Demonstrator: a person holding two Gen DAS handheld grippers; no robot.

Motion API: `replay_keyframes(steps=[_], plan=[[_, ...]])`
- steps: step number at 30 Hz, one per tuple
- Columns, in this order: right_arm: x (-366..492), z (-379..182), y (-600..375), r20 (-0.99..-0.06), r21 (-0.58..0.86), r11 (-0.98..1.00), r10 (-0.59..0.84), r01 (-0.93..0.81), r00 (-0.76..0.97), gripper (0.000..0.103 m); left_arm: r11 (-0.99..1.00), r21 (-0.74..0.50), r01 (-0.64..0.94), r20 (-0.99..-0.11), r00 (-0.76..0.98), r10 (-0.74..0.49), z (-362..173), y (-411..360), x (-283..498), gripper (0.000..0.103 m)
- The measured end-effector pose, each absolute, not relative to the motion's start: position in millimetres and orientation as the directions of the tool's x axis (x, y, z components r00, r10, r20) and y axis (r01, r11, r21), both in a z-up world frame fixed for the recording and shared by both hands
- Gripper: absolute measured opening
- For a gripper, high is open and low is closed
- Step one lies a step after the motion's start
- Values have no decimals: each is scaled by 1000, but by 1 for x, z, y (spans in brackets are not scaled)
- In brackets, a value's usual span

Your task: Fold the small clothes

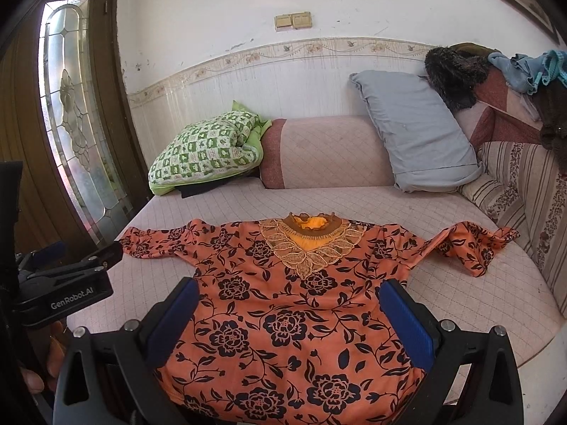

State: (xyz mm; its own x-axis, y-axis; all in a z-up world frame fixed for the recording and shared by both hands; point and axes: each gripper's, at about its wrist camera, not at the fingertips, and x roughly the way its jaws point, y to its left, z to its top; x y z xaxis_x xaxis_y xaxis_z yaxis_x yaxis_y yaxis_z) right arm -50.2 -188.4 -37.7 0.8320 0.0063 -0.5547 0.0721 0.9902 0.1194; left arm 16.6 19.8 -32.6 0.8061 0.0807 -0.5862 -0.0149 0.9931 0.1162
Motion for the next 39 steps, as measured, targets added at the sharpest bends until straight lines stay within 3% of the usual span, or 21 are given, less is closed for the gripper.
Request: replay_keyframes(steps=[26,29,33,36,39], plan=[[-39,-48,-197,-569,131,988,5,84,822,103,990,138,-8,-609,788,91,-43,17,31,103],[-33,-56,-219,-580,164,981,7,108,815,103,996,72,50,-717,696,16,-68,17,51,103],[-23,-75,-282,-602,236,950,-21,203,798,102,984,-154,94,-912,368,-178,-142,21,87,103],[-25,-99,-362,-625,341,874,-66,347,778,102,980,-200,-2,-955,222,-195,-189,25,101,103],[-33,-127,-447,-643,426,751,-141,504,753,99,987,-155,-52,-953,271,-135,-202,24,112,103]])
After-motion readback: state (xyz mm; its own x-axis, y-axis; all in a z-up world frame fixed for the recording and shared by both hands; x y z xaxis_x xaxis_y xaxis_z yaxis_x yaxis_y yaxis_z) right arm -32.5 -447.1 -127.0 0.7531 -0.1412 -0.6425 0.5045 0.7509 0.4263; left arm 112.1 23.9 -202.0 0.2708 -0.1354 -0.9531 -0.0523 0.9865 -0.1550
